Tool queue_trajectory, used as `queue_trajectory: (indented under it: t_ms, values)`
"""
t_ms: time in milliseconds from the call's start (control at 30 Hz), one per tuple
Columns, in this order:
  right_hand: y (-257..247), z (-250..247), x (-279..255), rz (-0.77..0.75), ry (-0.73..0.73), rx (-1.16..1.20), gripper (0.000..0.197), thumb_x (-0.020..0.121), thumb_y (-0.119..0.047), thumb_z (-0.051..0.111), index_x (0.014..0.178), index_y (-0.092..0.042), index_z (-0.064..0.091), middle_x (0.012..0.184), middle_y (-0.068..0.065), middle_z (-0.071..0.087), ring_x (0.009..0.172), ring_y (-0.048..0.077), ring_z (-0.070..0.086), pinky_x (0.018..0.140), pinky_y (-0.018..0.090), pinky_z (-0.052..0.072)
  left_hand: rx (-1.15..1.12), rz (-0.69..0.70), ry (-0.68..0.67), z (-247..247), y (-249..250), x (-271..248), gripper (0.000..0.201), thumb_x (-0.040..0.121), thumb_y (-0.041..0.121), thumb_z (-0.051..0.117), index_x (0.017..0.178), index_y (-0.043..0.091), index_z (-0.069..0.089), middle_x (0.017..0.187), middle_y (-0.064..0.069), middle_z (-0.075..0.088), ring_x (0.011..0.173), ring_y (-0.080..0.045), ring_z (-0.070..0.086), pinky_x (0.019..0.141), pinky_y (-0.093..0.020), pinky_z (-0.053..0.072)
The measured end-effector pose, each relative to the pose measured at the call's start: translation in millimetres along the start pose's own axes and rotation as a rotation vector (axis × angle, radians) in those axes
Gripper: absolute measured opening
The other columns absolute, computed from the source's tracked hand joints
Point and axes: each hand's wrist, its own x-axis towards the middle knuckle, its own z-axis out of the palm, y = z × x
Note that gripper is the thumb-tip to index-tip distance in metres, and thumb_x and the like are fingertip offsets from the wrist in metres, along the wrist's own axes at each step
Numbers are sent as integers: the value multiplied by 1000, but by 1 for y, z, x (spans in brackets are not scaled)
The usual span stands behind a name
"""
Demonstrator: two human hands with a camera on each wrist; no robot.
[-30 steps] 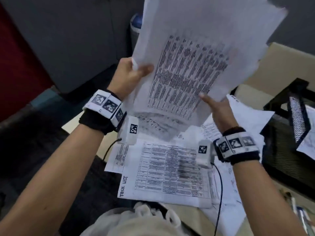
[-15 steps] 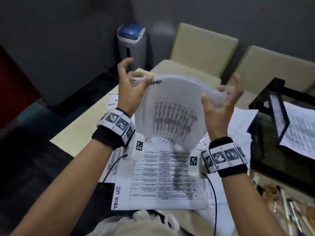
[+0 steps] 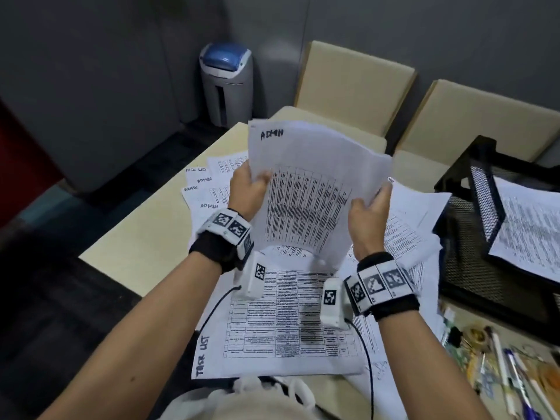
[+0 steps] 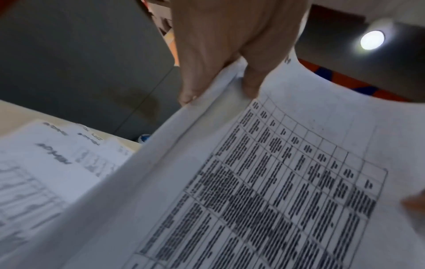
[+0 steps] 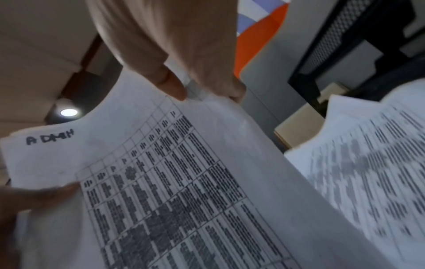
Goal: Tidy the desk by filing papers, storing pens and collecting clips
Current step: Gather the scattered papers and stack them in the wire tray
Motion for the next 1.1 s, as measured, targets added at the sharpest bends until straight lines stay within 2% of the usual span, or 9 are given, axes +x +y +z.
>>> queue_trajectory:
  t_ms: [133,233,333,467,667,733,900,967,1100]
  values:
    - [-29,-22,17,-174,116,218,33,83,9,46,101,-15,31,96,-4,45,85,4,46,77,9,41,-267,119,-229,-9,30,9,36,82,34,58,106,7,58,86,7,72,80,-6,69,74,-25,57]
    - [-29,-33,20,-166,90,274,35,69,4,44,90,-22,33,89,-5,45,80,5,47,74,16,42,-268,141,-365,-13,33,15,86,47,66,71,112,15,48,107,2,65,93,-3,65,79,-18,55]
    - [-9,-27,14,-31,108,106,31,72,4,43,88,-22,36,85,-7,47,75,4,48,75,24,43,-192,49,-450,-1,10,7,107,35,62,81,122,9,45,112,-3,63,95,-5,65,81,-17,56]
    - [1,-28,13,-49,157,63,40,80,14,38,86,-26,42,83,-7,51,76,4,50,73,21,44,-203,41,-375,13,-6,0,74,40,55,83,102,20,63,98,5,67,86,-1,67,74,-16,54]
    - [32,-38,9,107,84,-81,31,85,9,38,108,-11,44,89,-2,55,83,15,52,76,29,46,47,-36,-474,15,-29,-16,102,40,69,70,123,12,55,108,-2,65,102,-17,62,83,-20,48]
    - [38,-46,7,101,75,-105,24,89,7,39,106,-9,44,87,-5,51,74,7,50,69,15,44,132,-12,-469,21,-36,-24,85,55,70,63,115,10,57,98,-12,64,90,-20,61,78,-24,49]
    - [27,-92,11,90,80,-53,14,93,-3,44,97,-15,37,88,-3,48,75,7,47,70,17,43,-32,30,-299,66,23,-29,9,92,17,55,91,8,57,79,-4,55,71,-13,52,69,-22,47]
    - [18,-120,13,56,61,-135,14,93,-6,46,102,-14,39,97,1,51,83,13,50,72,24,45,-191,61,-260,92,58,-26,8,92,12,56,85,16,57,82,-5,57,71,-9,55,70,-21,48]
    - [-7,-193,30,-96,227,-271,11,91,-3,44,98,-12,43,96,5,52,84,13,48,59,10,39,-369,42,-278,157,118,-25,12,90,5,57,84,15,59,71,8,67,58,5,63,59,-13,51]
